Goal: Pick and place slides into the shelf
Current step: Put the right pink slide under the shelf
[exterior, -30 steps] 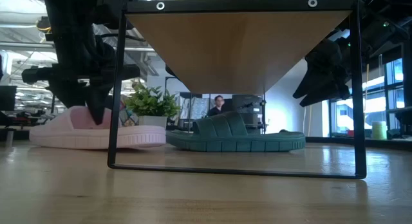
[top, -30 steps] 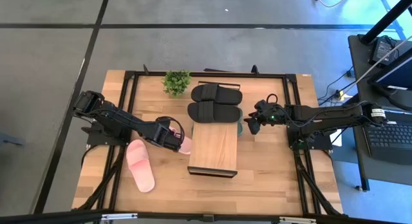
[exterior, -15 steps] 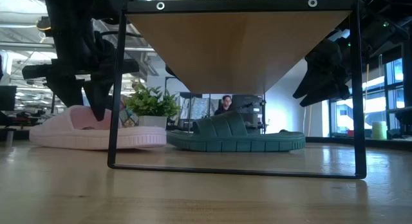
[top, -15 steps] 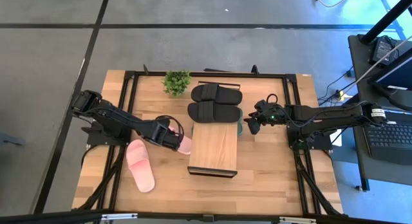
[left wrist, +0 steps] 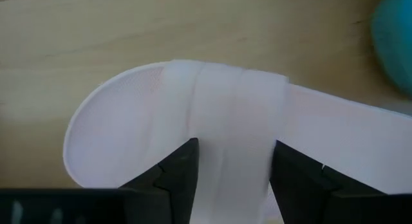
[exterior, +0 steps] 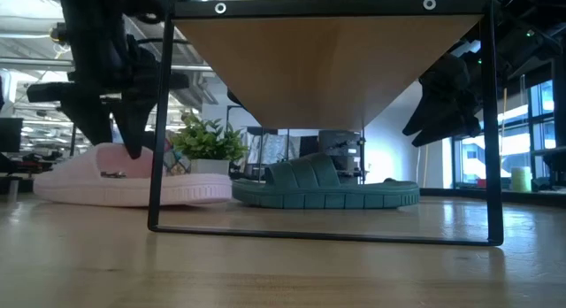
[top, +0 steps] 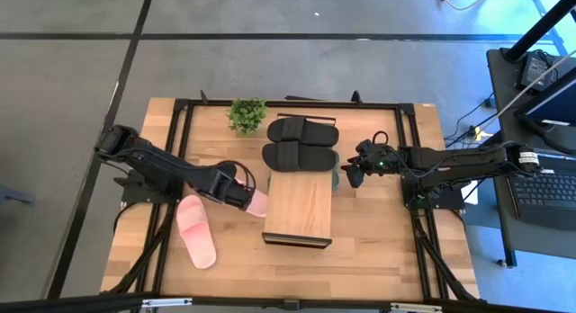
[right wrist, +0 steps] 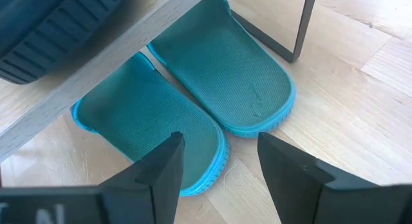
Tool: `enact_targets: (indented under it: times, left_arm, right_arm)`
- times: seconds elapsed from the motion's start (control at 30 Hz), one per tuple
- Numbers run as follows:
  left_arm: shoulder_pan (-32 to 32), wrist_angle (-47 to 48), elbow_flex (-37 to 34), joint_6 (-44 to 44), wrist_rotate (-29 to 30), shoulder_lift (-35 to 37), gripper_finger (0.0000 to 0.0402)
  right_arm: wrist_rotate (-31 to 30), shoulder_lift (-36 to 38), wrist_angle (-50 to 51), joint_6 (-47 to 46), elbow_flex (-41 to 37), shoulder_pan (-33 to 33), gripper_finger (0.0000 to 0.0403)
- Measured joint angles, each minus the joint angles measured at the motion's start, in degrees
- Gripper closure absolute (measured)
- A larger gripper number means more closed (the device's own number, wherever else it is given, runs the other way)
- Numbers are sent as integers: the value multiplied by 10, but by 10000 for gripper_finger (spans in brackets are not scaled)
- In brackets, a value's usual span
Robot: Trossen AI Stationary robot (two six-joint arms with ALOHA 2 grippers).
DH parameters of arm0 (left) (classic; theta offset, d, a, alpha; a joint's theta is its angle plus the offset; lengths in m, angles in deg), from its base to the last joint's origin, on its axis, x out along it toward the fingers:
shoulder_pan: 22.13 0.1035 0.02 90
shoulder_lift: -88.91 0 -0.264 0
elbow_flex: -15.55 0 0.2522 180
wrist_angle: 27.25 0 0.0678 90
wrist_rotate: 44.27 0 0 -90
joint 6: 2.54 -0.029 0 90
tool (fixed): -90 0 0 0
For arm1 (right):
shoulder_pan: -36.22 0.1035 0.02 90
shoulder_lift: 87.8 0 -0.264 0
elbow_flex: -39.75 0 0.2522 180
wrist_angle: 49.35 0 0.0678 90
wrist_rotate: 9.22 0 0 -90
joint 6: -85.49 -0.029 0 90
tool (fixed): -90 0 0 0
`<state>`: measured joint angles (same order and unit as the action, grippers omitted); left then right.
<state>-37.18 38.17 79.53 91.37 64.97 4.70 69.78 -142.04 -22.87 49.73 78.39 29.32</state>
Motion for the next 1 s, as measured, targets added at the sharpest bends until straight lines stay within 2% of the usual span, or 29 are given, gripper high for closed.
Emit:
enact_targets:
  times: [0.33, 0.47, 0.57, 0.67, 0.8, 1.0]
  left_arm:
    - [0, 50, 0, -32, 2, 82, 233]
    - [1, 162, 1, -41, -5, 116, 233]
    - [8, 260, 0, -44, -45, 131, 233]
    - [16, 318, 0, -73, -85, 132, 233]
    - [35, 320, 0, -138, -99, 131, 233]
    - [79, 278, 0, -152, -131, 131, 233]
  right_arm:
    - [0, 0, 0, 0, 0, 0, 204]
    - [0, 0, 0, 0, 0, 0, 204]
    - [0, 0, 0, 0, 0, 0, 204]
    - [0, 0, 0, 0, 0, 0, 204]
    - [0, 0, 0, 2, 0, -1, 204]
    - [0, 0, 0, 2, 0, -9, 204]
